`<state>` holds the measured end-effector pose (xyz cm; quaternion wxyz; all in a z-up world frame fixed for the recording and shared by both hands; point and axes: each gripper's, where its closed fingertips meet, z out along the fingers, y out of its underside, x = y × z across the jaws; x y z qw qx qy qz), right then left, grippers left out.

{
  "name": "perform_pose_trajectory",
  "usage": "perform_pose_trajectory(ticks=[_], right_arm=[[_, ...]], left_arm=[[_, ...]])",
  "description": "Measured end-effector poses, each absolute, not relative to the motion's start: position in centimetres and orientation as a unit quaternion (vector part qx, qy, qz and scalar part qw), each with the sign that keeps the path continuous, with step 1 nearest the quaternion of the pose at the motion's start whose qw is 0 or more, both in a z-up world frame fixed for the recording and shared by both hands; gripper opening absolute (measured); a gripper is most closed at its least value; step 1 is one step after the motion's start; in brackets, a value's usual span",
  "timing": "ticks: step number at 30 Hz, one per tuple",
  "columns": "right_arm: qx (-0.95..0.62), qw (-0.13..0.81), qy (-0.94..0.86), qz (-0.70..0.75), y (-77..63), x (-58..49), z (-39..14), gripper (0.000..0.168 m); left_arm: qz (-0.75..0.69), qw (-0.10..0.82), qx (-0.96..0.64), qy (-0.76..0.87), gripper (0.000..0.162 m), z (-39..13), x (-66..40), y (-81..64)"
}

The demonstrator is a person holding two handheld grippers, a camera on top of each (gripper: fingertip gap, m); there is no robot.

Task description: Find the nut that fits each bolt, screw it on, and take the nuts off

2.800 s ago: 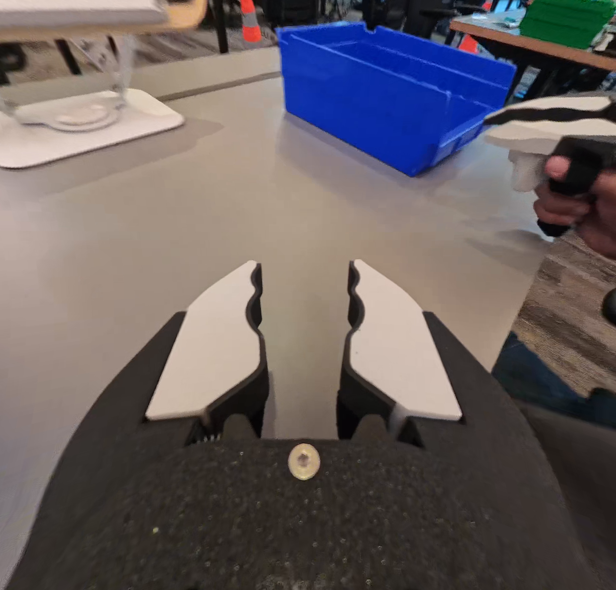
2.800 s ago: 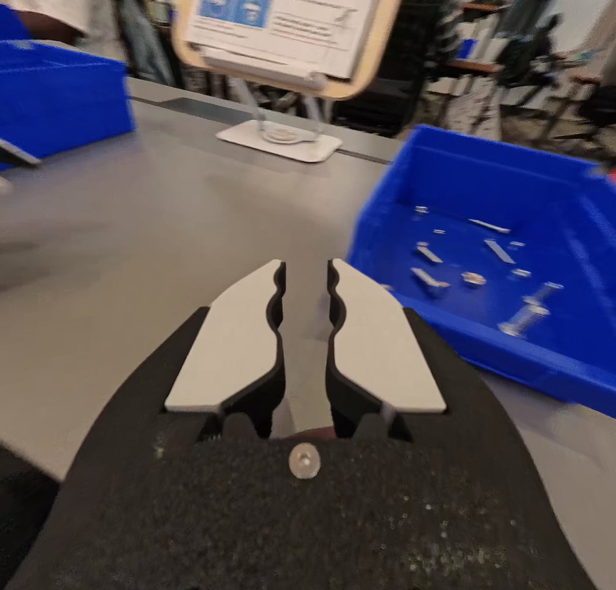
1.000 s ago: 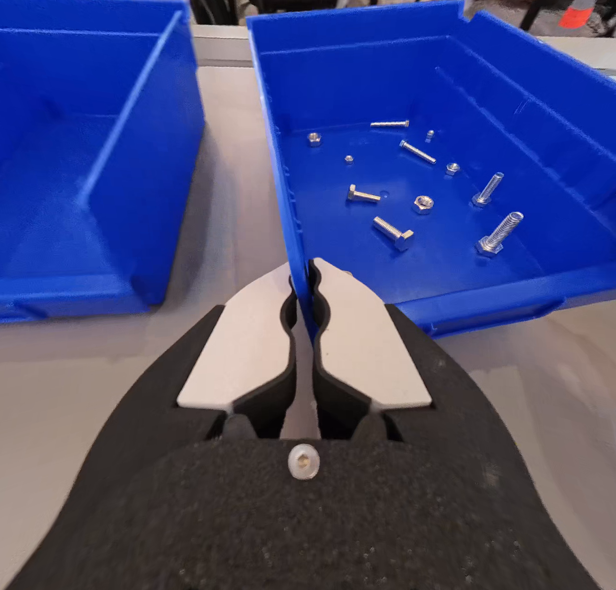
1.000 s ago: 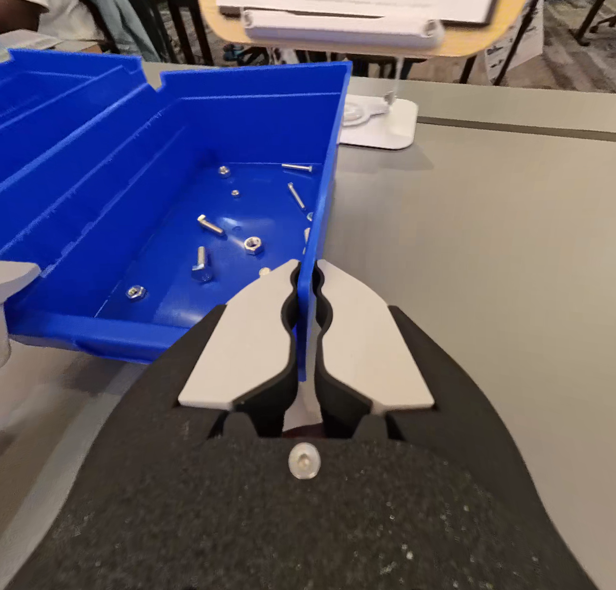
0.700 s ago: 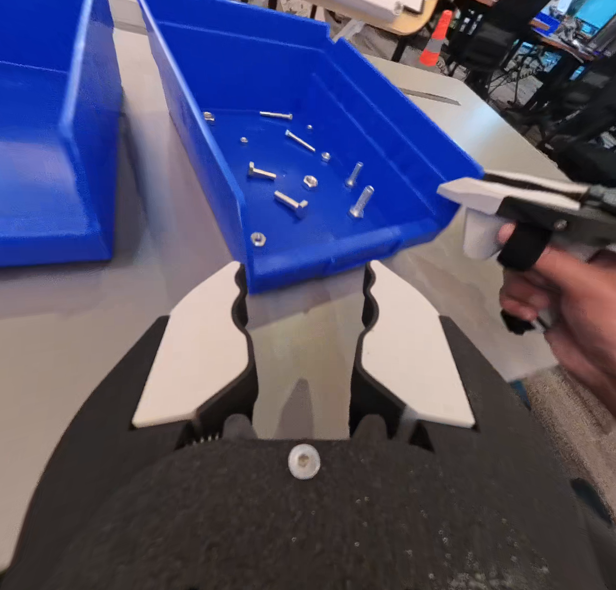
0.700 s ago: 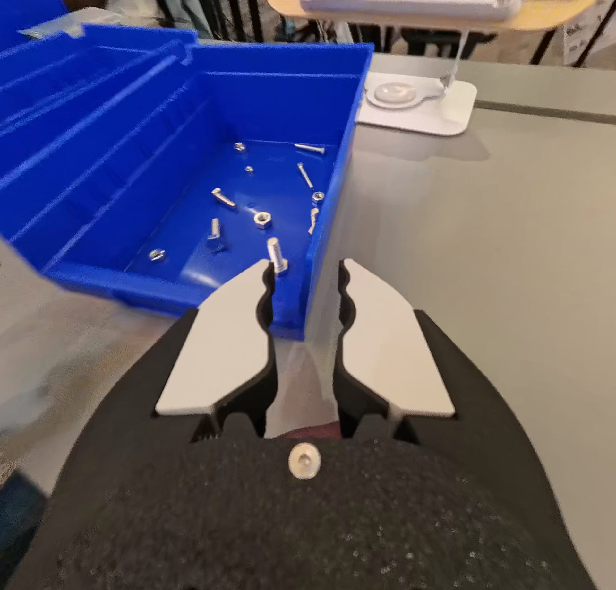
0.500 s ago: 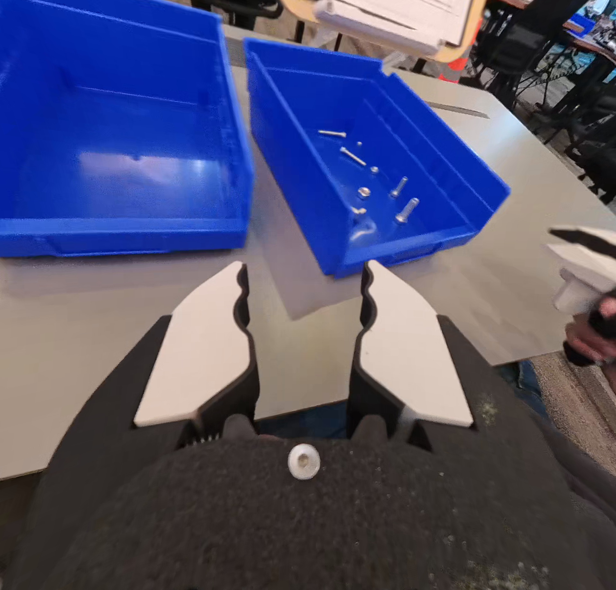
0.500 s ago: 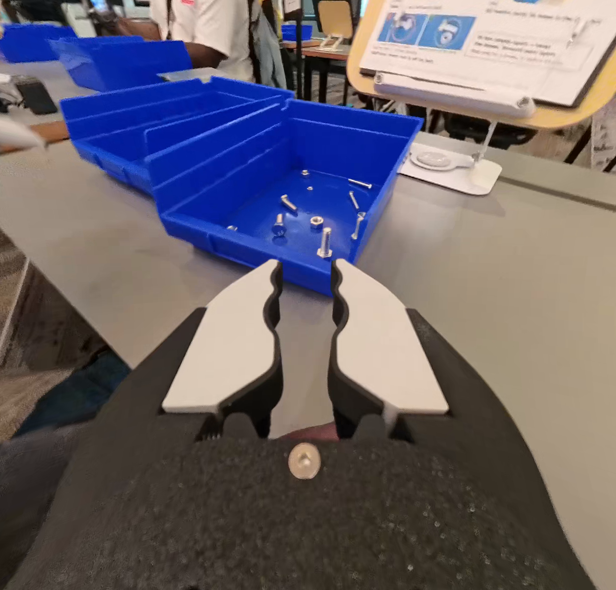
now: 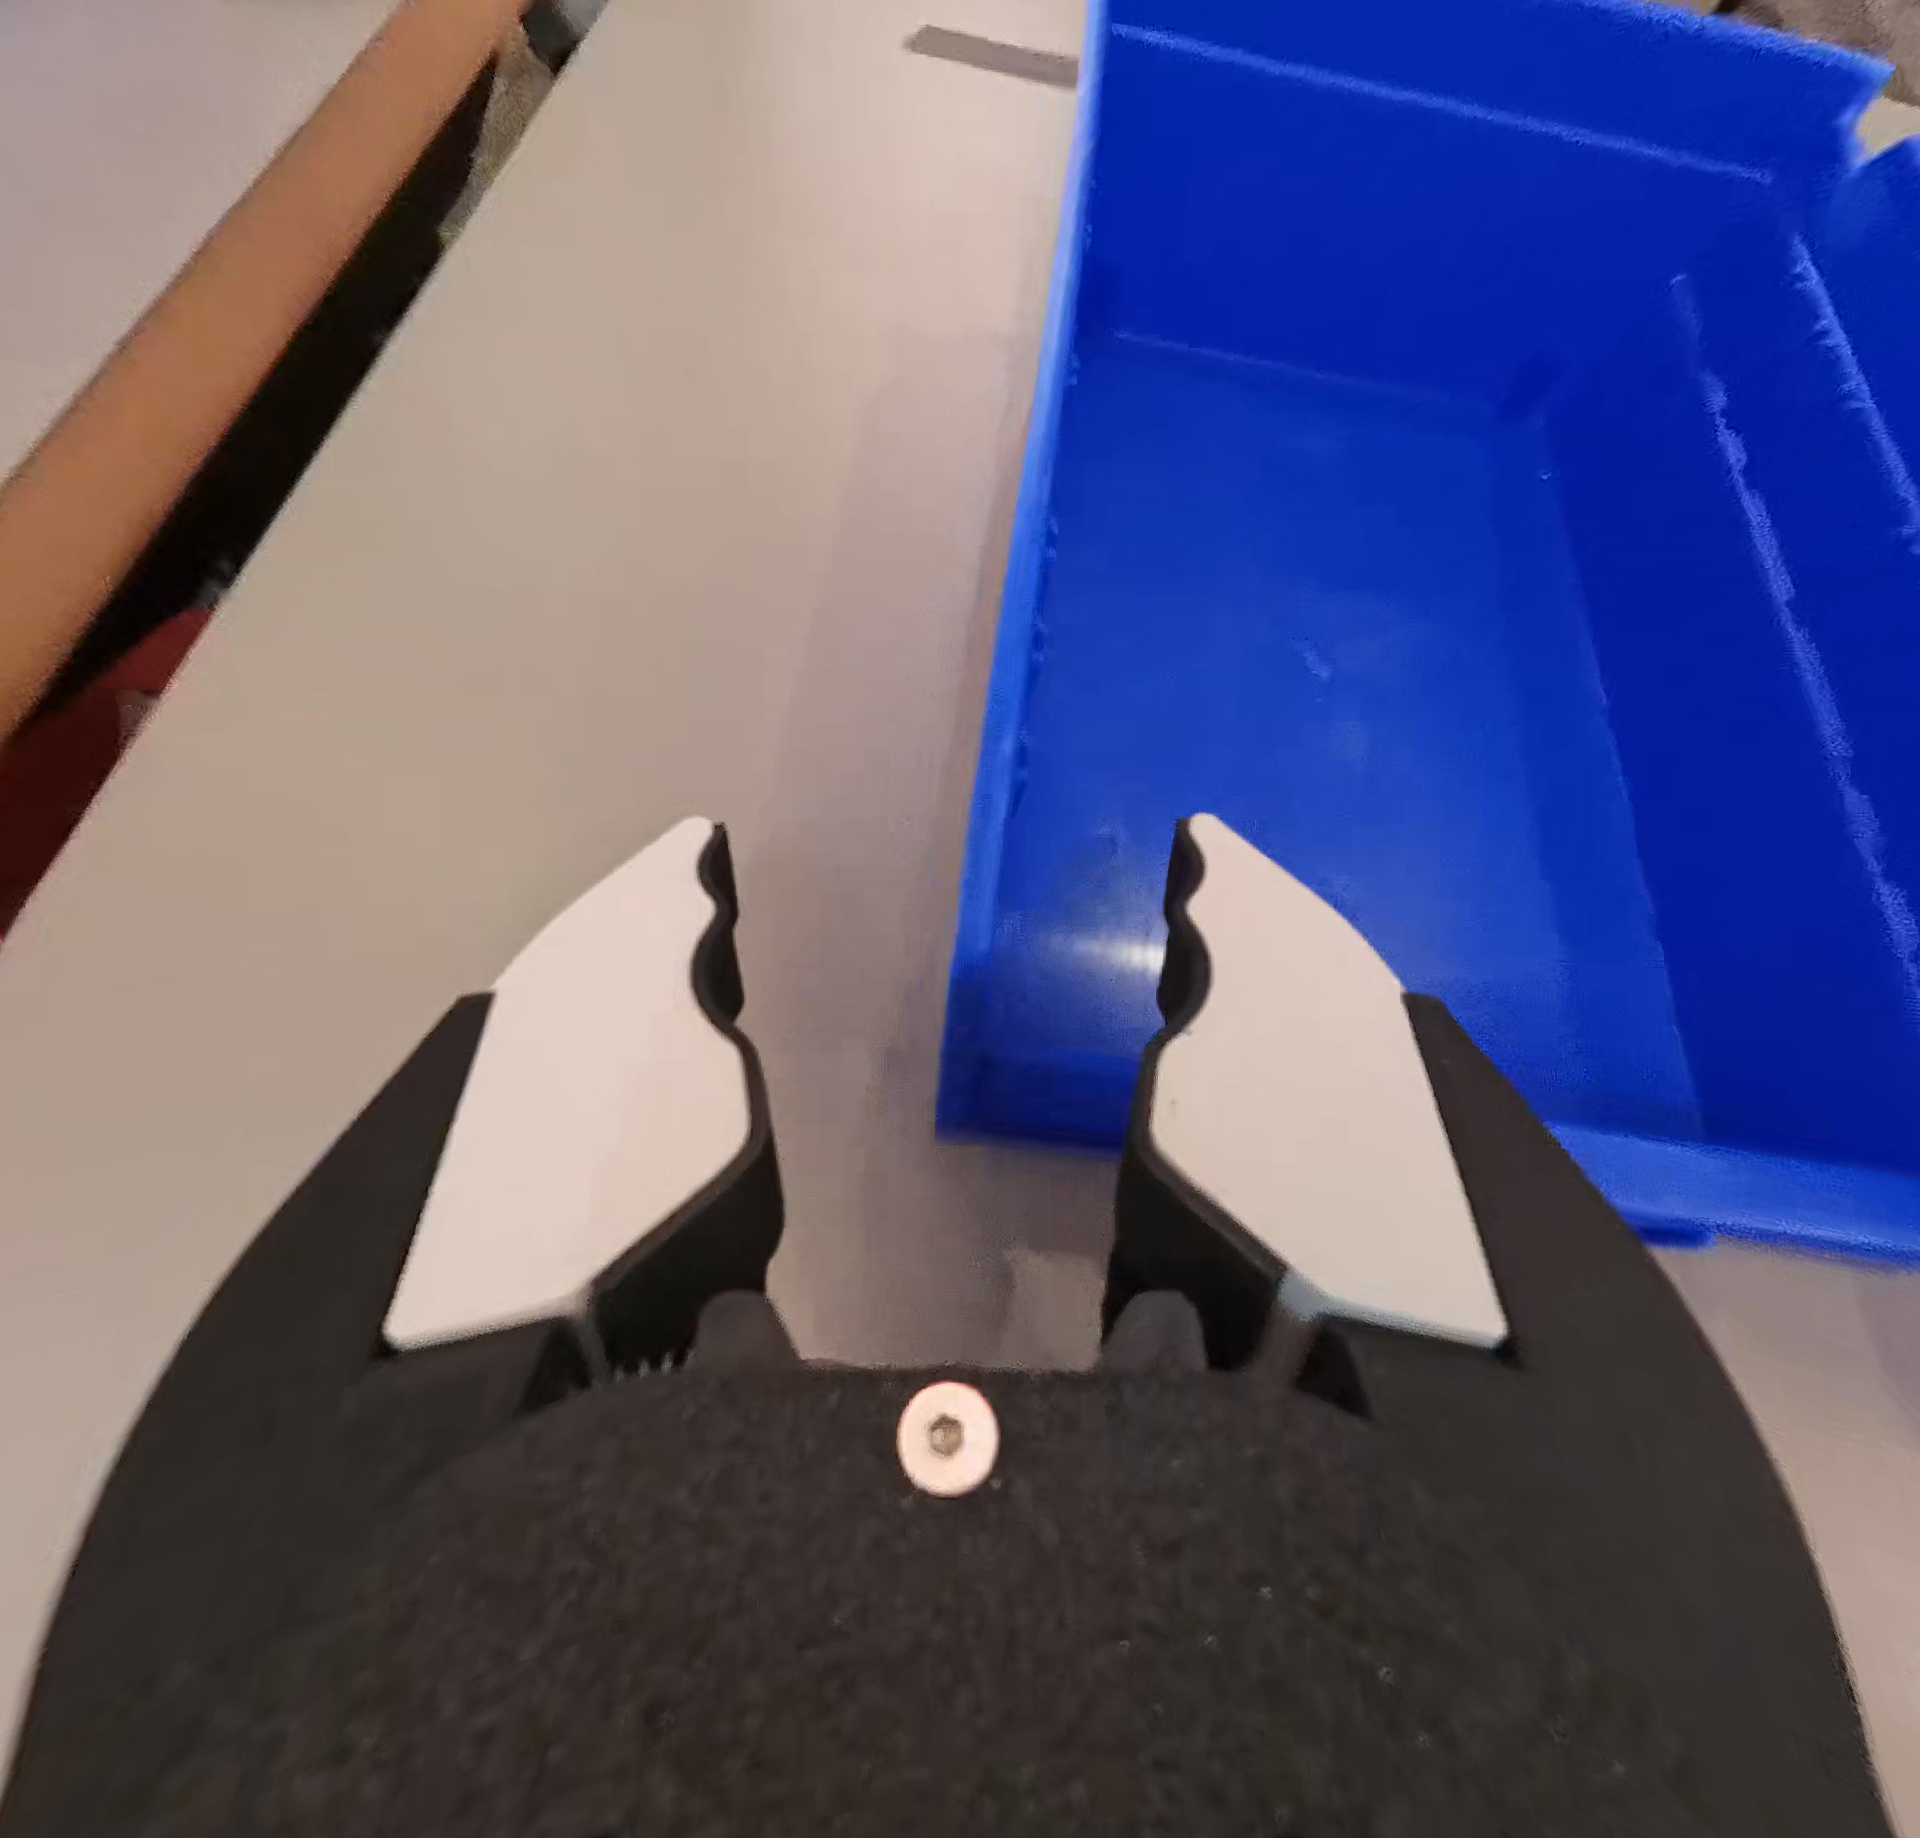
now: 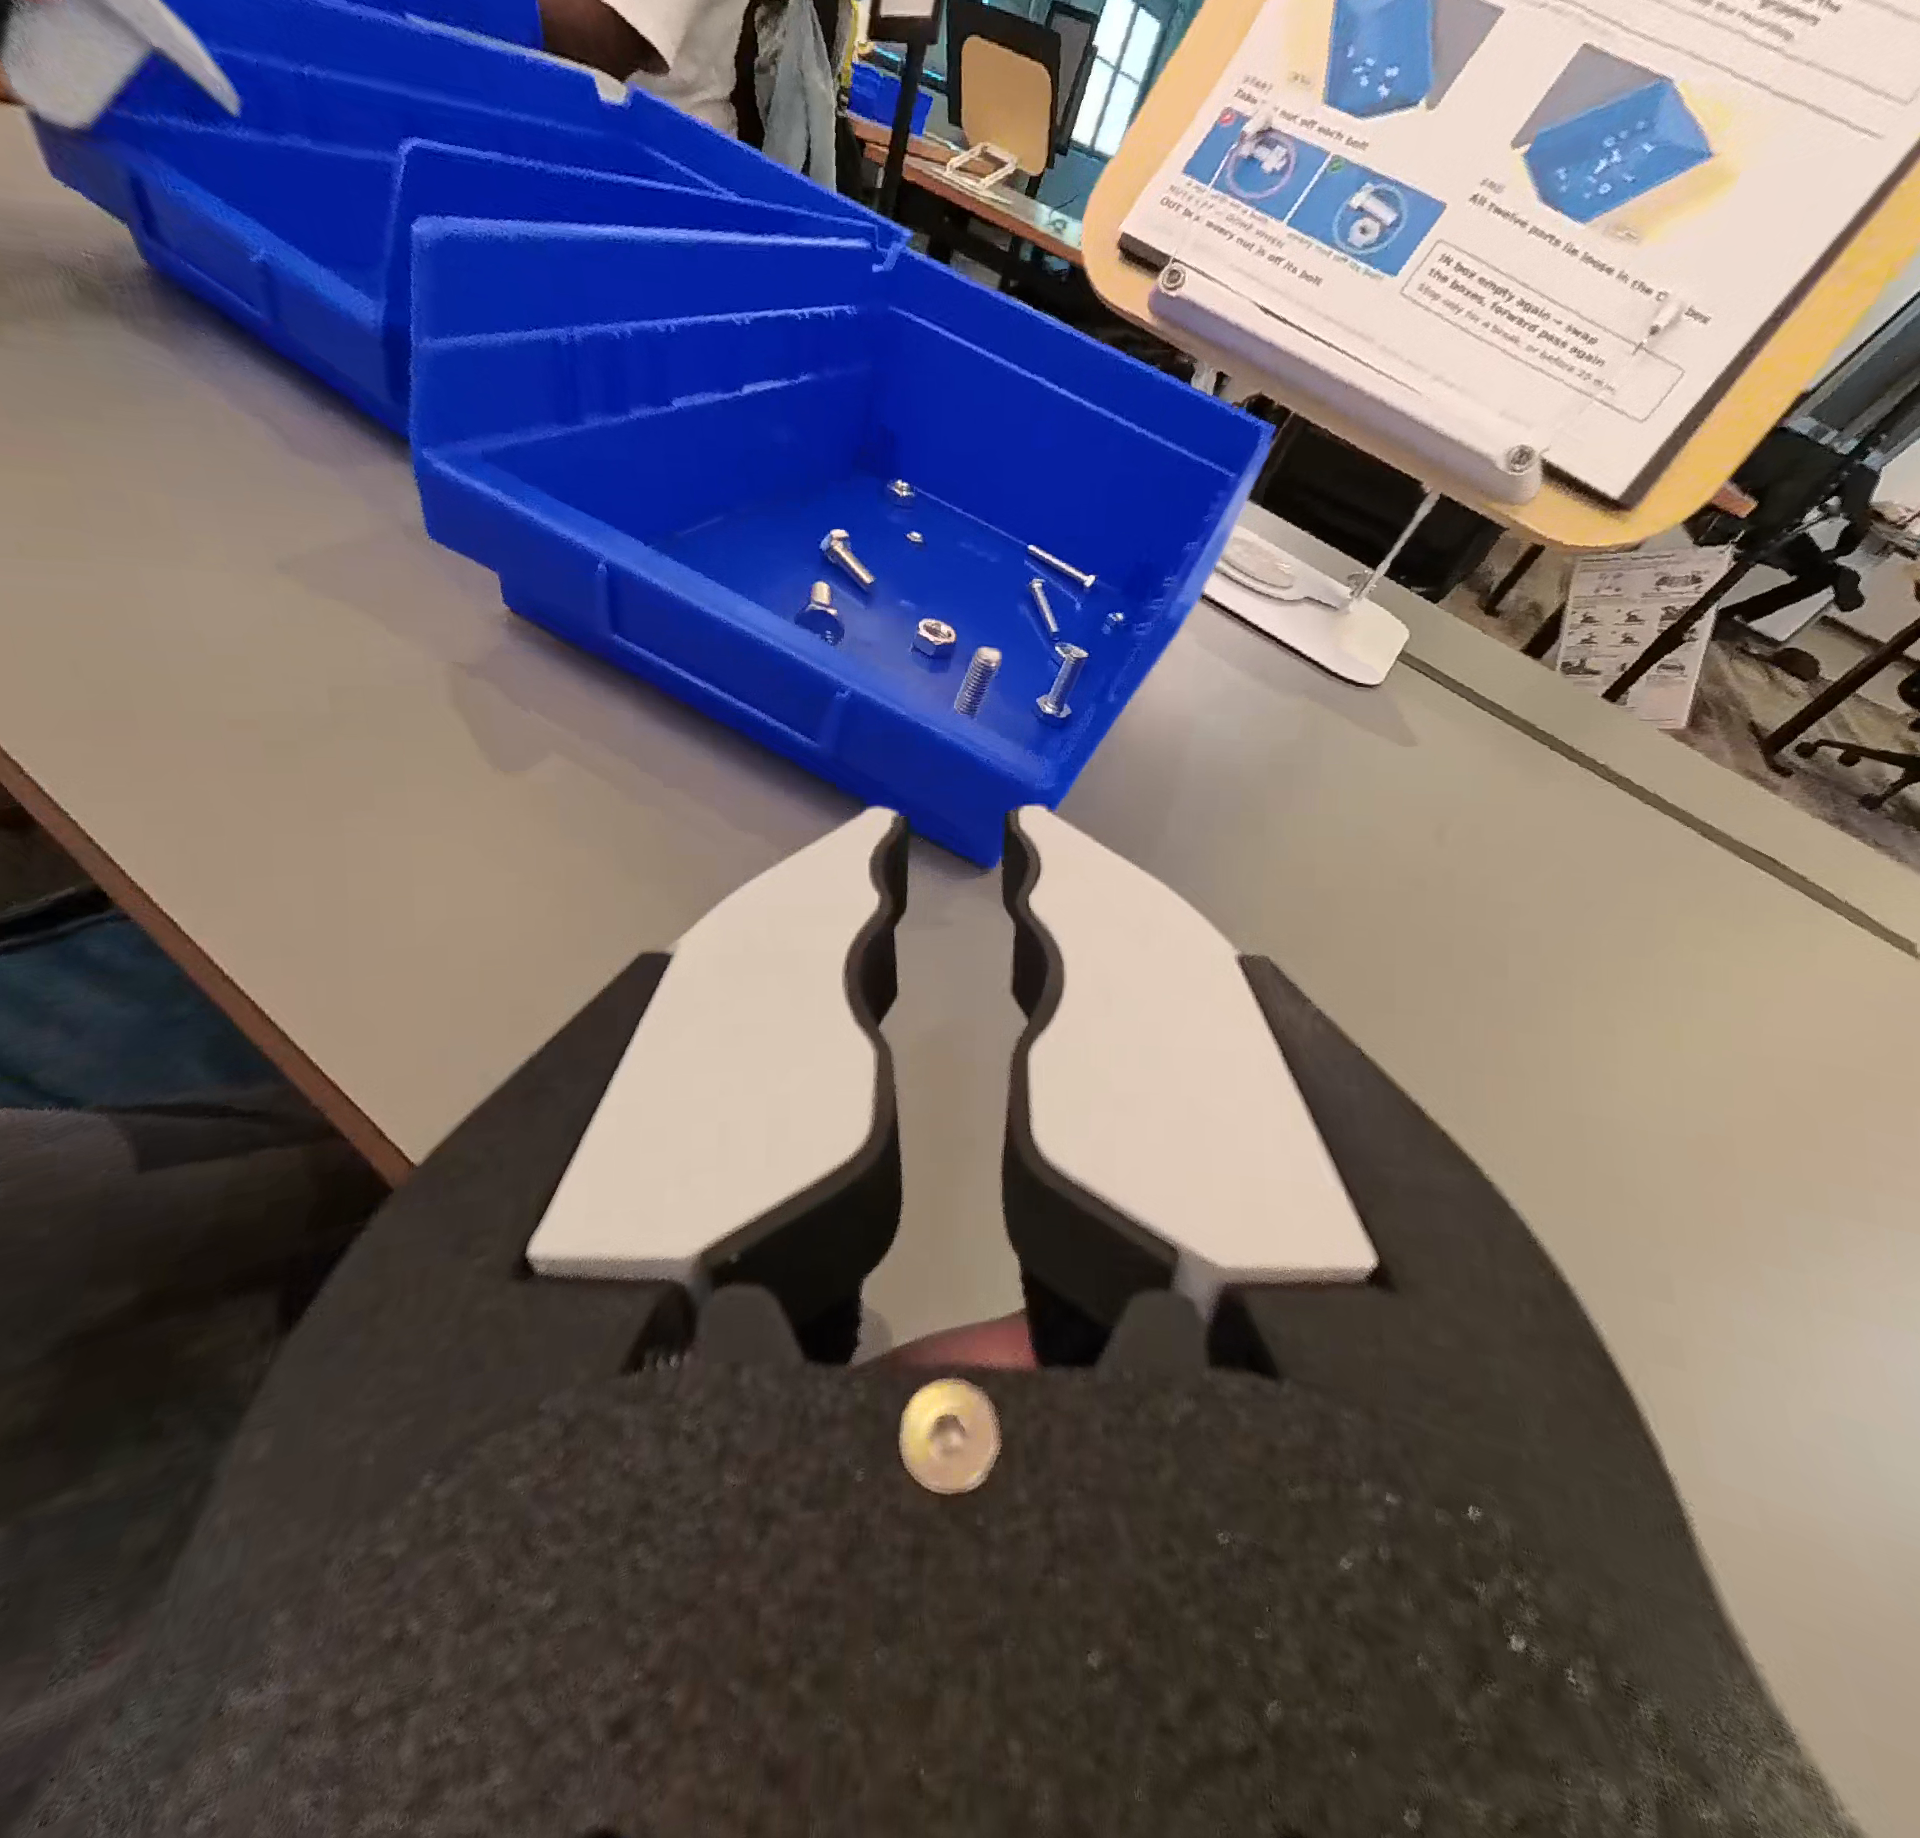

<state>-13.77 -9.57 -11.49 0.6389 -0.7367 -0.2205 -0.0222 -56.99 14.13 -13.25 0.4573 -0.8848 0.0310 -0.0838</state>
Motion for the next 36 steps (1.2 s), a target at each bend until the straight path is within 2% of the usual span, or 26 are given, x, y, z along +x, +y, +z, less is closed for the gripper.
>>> perform_pose_trajectory(ticks=[2, 3, 4, 5, 10, 13, 20, 24, 27, 29, 32, 36], right_arm=[[-0.731, 0.642, -0.231, -0.033, -9.8, -14.2, -11.5, 0.016], [-0.729, 0.642, -0.236, -0.032, -9.9, -14.5, -11.6, 0.016], [-0.729, 0.639, -0.241, -0.033, -9.9, -14.7, -11.8, 0.015], [-0.731, 0.636, -0.246, -0.033, -9.9, -15.0, -12.1, 0.015], [-0.741, 0.621, -0.255, -0.017, -10.1, -16.2, -12.8, 0.016], [-0.748, 0.609, -0.263, 0.019, -10.4, -18.6, -12.8, 0.023], [-0.758, 0.569, -0.271, 0.170, -8.6, -31.8, -11.1, 0.045], [-0.775, 0.550, -0.264, 0.166, -5.7, -38.1, -10.5, 0.051], [-0.795, 0.535, -0.241, 0.151, -4.0, -40.3, -11.8, 0.043], [-0.818, 0.530, -0.193, 0.110, -2.6, -39.8, -12.8, 0.012], [-0.802, 0.564, -0.171, 0.095, -2.5, -39.2, -11.5, 0.006], [-0.764, 0.617, -0.160, 0.095, -2.8, -37.2, -7.3, 0.005]], left_arm=[[-0.120, 0.450, -0.884, 0.034, 0.057, -13.5, -56.3, 14.8], [-0.138, 0.450, -0.882, 0.035, 0.040, -13.4, -56.0, 15.0], [-0.145, 0.452, -0.880, 0.040, 0.016, -13.2, -55.7, 14.9], [-0.135, 0.454, -0.880, 0.044, 0.007, -13.1, -55.8, 14.8], [-0.081, 0.451, -0.888, 0.025, 0.005, -13.1, -56.3, 12.0], [-0.056, 0.460, -0.886, 0.002, 0.004, -13.0, -57.3, 8.7], [-0.035, 0.459, -0.888, -0.015, 0.005, -13.0, -59.0, 0.7], [-0.058, 0.466, -0.883, -0.019, 0.006, -13.0, -58.9, -2.5], [-0.065, 0.464, -0.884, -0.003, 0.006, -13.1, -58.4, -3.6], [-0.061, 0.466, -0.882, 0.004, 0.006, -13.0, -58.3, -3.9], [-0.024, 0.484, -0.874, 0.028, 0.005, -12.6, -57.7, -4.4], [0.005, 0.546, -0.836, 0.049, 0.005, -7.3, -55.8, -4.9]])
